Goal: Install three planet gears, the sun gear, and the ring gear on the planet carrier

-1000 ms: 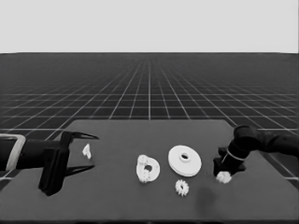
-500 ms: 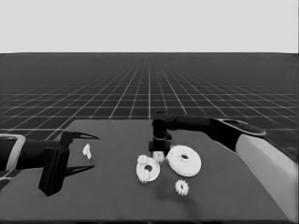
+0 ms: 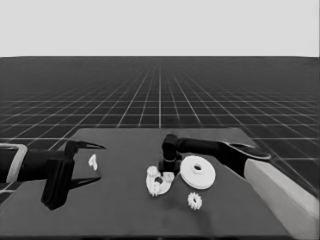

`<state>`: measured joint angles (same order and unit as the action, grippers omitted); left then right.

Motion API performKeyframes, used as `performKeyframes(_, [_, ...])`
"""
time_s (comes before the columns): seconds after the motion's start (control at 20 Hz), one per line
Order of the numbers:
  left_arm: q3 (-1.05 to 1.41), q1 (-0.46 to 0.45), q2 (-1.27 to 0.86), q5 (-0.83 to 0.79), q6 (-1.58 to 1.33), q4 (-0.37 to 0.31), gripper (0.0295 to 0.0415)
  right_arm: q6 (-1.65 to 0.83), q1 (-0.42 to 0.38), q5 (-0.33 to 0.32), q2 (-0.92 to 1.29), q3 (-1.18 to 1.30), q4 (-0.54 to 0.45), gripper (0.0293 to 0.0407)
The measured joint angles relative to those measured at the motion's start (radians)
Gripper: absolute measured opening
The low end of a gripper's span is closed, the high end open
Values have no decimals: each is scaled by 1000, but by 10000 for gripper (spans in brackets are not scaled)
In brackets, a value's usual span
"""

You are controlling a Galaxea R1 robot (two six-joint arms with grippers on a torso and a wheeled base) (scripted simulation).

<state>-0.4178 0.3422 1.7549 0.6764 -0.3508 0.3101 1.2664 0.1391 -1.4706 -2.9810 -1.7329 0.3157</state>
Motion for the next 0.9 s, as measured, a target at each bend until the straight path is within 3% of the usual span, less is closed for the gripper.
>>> performKeyframes(0.1, [0, 0, 0, 0, 0, 0, 385, -1, 1, 1, 0, -1, 1, 311])
performKeyframes(0.2, [0, 0, 0, 0, 0, 0, 385, -1, 2, 1, -1, -2, 2, 371])
performKeyframes(0.25, [0, 0, 0, 0, 0, 0, 385, -1, 2, 1, -1, -2, 2, 380])
performKeyframes(0.6, [0, 0, 0, 0, 0, 0, 385, -1, 2, 1, -1, -2, 2, 385])
performKeyframes(0.75, [0, 0, 0, 0, 0, 0, 385, 54, -118, -50, 27, 93, -107, 385])
performKeyframes(0.9, [0, 0, 0, 0, 0, 0, 385, 60, -144, -56, 29, 101, -133, 385])
